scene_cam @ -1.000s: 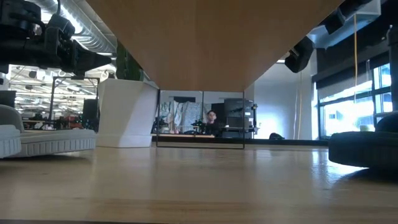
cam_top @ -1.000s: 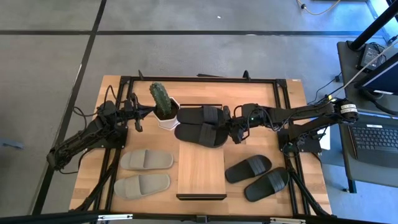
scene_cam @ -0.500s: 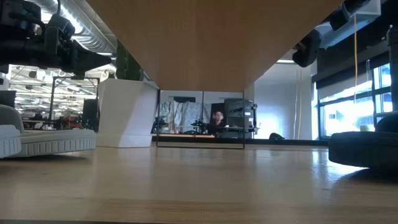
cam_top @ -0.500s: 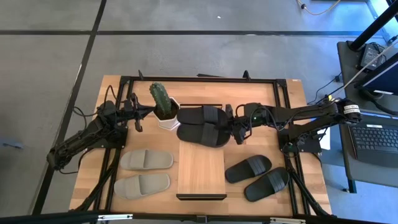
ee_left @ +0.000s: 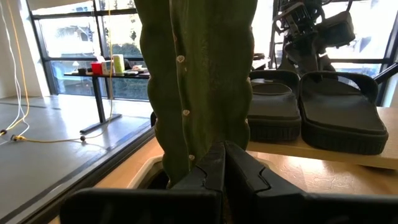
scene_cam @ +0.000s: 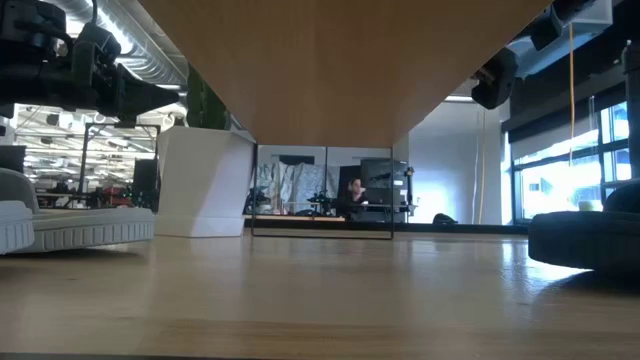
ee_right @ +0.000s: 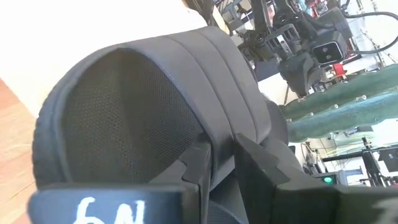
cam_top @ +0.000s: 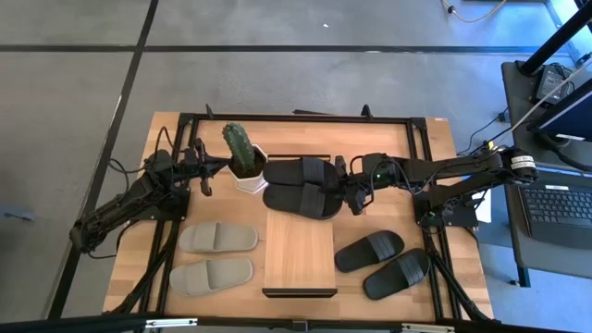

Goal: Pick and place slides into the shelf
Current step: Put the black slide on the shelf

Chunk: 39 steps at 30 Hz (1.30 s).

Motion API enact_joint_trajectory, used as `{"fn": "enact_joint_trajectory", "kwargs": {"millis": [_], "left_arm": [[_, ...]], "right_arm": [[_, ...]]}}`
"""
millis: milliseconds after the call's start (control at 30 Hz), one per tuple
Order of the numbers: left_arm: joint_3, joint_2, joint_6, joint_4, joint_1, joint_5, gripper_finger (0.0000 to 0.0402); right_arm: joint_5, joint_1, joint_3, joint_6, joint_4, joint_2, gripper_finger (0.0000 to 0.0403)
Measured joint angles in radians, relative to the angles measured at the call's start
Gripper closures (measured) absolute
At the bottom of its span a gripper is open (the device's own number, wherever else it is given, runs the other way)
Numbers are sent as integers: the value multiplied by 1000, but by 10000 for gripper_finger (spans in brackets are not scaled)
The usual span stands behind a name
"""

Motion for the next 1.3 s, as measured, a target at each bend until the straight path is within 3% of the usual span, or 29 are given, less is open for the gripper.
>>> {"fn": "enact_joint_trajectory", "kwargs": {"millis": [1000, 1300], "left_arm": [[0, 0, 0, 0, 0, 0, 401], [0, 0, 1, 0, 0, 0, 401]], "right_arm": [[-2, 0, 0, -13, -3, 5, 332], [9, 0, 0, 4, 6, 5, 270]]}}
